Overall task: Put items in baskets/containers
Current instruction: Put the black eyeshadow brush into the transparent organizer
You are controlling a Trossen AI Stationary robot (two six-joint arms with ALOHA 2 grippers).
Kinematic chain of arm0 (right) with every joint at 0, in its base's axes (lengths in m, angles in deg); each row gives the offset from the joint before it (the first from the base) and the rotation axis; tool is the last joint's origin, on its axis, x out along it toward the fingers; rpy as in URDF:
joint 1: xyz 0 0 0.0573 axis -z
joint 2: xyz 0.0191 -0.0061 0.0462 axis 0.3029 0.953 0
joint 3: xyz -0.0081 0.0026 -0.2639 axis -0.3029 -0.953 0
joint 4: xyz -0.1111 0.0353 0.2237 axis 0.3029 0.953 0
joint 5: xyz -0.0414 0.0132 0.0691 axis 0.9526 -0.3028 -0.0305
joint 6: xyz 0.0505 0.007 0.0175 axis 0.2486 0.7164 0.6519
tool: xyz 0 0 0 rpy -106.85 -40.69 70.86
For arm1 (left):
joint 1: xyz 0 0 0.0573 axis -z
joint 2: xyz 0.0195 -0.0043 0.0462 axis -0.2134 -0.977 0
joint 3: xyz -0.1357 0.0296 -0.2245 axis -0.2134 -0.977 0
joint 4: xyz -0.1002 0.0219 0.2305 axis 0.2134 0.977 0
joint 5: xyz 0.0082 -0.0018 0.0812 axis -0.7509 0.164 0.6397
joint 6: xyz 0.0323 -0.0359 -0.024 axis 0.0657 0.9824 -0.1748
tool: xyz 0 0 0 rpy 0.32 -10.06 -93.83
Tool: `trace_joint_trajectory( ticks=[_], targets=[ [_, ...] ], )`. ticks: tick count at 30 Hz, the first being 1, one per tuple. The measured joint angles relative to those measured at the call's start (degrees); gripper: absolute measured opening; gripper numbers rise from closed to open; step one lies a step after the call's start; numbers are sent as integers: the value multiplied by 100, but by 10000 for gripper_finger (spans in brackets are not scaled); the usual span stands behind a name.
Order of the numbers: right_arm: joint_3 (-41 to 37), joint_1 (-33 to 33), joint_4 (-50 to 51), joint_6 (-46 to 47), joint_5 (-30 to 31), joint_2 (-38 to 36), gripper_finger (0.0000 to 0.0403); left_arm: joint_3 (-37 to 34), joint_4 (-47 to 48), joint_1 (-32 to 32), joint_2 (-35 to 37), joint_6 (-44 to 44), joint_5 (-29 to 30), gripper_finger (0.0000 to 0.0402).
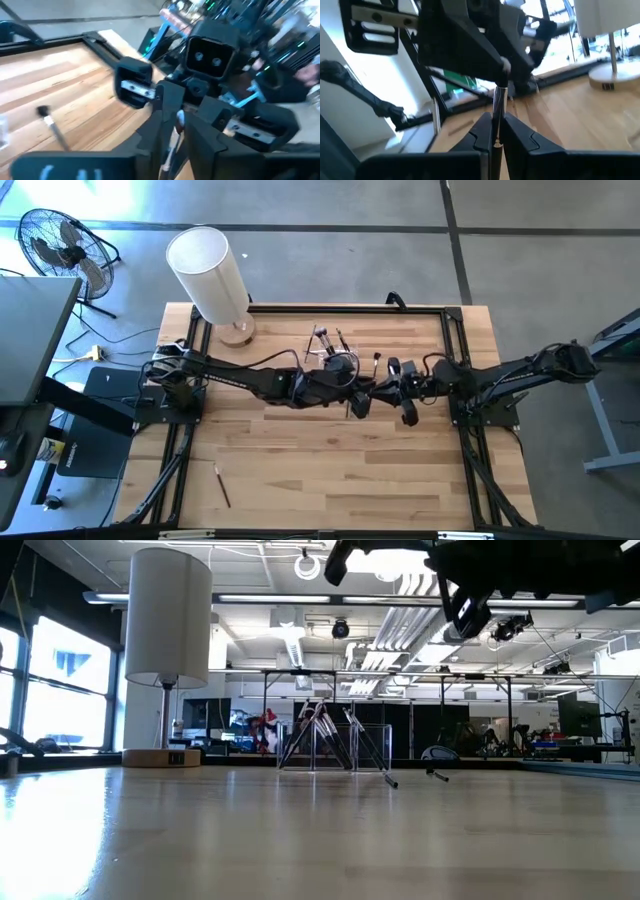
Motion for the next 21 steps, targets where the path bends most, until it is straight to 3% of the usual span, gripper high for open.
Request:
trace_joint_trajectory(
  ticks=[7,13,16,21],
  targets=[
    [0,-2,1090,32,219,1,18,-7,764,-60,190,-732,384,117],
    [0,-1,1671,-525,1537,6,18,7,1750,-166,672,-853,445,118],
    [0,101,1301,-1078,2111,143,18,4,2413,-162,837,-1029,278,105],
    [9,622,-279,-1101,1807,798,18,0,3402,-190,1022,-1388,175,70]
  ],
)
